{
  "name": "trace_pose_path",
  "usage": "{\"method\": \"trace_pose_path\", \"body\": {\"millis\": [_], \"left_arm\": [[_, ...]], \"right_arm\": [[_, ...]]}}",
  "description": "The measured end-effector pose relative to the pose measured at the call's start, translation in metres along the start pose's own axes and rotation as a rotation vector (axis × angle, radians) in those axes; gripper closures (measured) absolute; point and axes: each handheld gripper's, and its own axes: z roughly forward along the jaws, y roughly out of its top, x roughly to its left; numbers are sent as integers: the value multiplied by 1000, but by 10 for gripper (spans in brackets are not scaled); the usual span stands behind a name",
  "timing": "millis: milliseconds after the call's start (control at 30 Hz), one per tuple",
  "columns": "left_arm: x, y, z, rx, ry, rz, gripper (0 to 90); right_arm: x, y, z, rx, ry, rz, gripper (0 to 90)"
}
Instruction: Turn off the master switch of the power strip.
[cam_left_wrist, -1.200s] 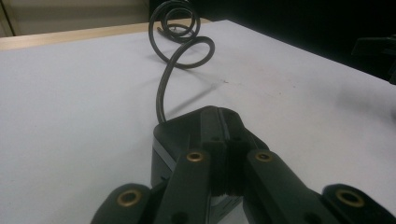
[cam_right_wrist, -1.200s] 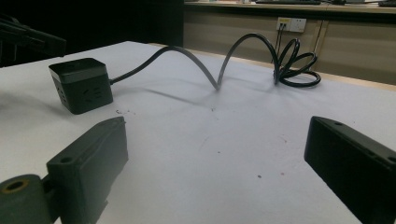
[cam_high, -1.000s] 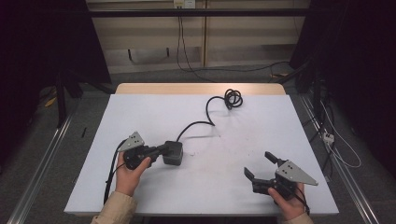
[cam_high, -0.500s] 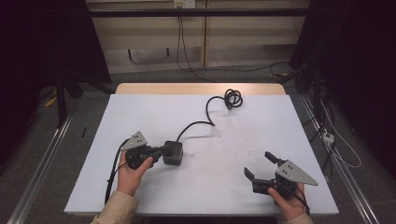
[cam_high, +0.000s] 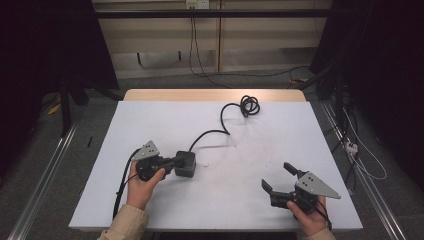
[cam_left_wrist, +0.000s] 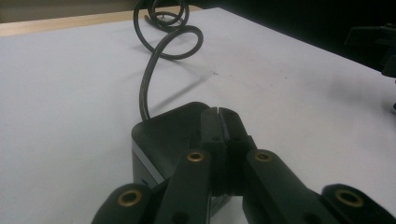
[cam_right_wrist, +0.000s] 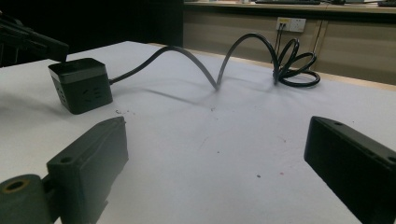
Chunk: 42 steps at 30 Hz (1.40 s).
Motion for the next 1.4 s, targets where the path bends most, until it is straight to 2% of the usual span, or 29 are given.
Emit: {"method": "trace_pose_path", "body": {"millis": [733,1400], "left_arm": [[0,-1,2,21,27,12,900],[-1,0,3,29,34,24,900]], "right_arm": [[0,0,0,2,0,0,56],[-1,0,0,2,0,-2,56]]}}
